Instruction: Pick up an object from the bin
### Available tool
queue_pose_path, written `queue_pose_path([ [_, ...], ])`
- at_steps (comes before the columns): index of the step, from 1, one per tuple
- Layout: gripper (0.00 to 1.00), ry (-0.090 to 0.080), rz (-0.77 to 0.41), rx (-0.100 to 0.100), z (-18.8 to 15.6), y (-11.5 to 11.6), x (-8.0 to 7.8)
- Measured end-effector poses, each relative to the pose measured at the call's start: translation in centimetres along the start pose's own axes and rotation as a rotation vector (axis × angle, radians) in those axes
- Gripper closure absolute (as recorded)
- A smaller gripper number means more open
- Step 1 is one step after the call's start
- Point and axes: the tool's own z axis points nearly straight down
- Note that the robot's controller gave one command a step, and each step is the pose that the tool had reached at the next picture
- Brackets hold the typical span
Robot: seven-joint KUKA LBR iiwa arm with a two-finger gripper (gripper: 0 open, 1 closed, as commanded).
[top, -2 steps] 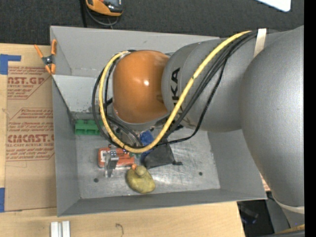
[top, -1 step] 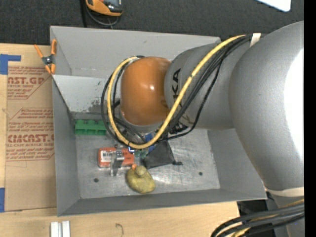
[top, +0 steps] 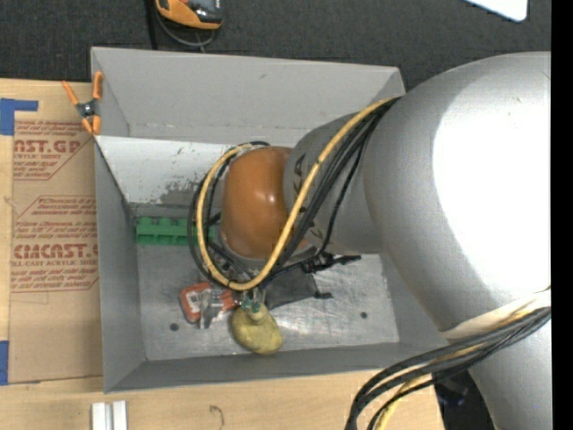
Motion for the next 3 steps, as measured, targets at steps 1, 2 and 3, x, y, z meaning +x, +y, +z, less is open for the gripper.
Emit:
queue_pose_path([
  [1,1.0,0.0,0.0,0.0,0.0,0.0,0.0],
  [2,1.0,0.0,0.0,0.0,0.0,0.01,0.0],
  [3,1.0,0.0,0.0,-0.001,0.0,0.01,0.0],
])
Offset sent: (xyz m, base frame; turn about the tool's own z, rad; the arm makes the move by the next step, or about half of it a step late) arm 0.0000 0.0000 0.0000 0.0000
